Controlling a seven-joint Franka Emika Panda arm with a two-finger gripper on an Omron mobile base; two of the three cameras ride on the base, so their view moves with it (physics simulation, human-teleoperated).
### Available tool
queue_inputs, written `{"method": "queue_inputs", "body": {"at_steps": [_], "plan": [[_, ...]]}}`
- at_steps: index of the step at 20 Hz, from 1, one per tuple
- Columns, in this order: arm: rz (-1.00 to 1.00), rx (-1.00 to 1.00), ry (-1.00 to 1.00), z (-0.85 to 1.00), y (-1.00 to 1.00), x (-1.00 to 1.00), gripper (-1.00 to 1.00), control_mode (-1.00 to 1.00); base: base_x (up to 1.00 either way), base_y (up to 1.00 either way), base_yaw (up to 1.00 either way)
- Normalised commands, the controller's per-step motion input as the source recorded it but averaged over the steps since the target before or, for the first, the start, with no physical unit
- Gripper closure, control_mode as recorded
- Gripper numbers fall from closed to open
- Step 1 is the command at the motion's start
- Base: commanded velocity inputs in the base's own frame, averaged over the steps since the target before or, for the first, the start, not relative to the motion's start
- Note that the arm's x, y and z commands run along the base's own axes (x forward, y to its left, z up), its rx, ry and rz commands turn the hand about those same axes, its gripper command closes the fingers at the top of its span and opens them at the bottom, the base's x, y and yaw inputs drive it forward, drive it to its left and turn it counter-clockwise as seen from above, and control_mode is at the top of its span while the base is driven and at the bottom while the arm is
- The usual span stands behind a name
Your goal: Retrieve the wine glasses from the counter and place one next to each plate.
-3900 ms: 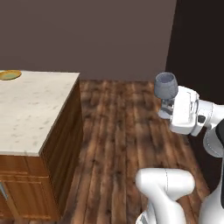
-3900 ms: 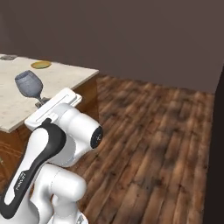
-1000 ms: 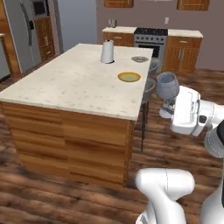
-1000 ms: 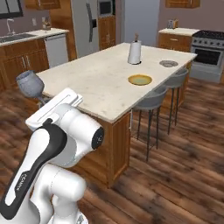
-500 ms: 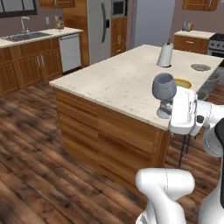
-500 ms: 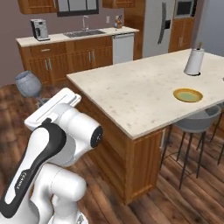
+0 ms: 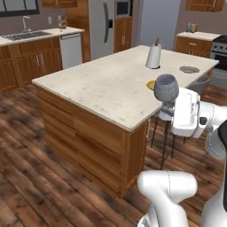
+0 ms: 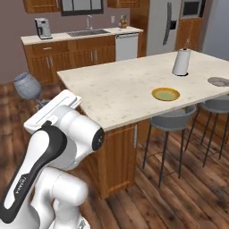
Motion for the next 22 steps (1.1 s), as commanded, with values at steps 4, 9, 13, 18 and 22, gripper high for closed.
{"method": "queue_inputs", "body": {"at_steps": [4,9,13,18,22], "plan": [[0.0,0.0,0.0,0.0,0.0,0.0,1.0,1.0,-0.02,-1.0,0.29],[0.0,0.0,0.0,0.0,0.0,0.0,1.0,1.0,0.0,-1.0,0.35],[0.0,0.0,0.0,0.0,0.0,0.0,1.0,1.0,0.06,-1.0,0.45],[0.0,0.0,0.0,0.0,0.0,0.0,1.0,1.0,0.06,-1.0,0.26],[0.0,0.0,0.0,0.0,0.0,0.0,1.0,1.0,0.12,-1.0,0.23]]}}
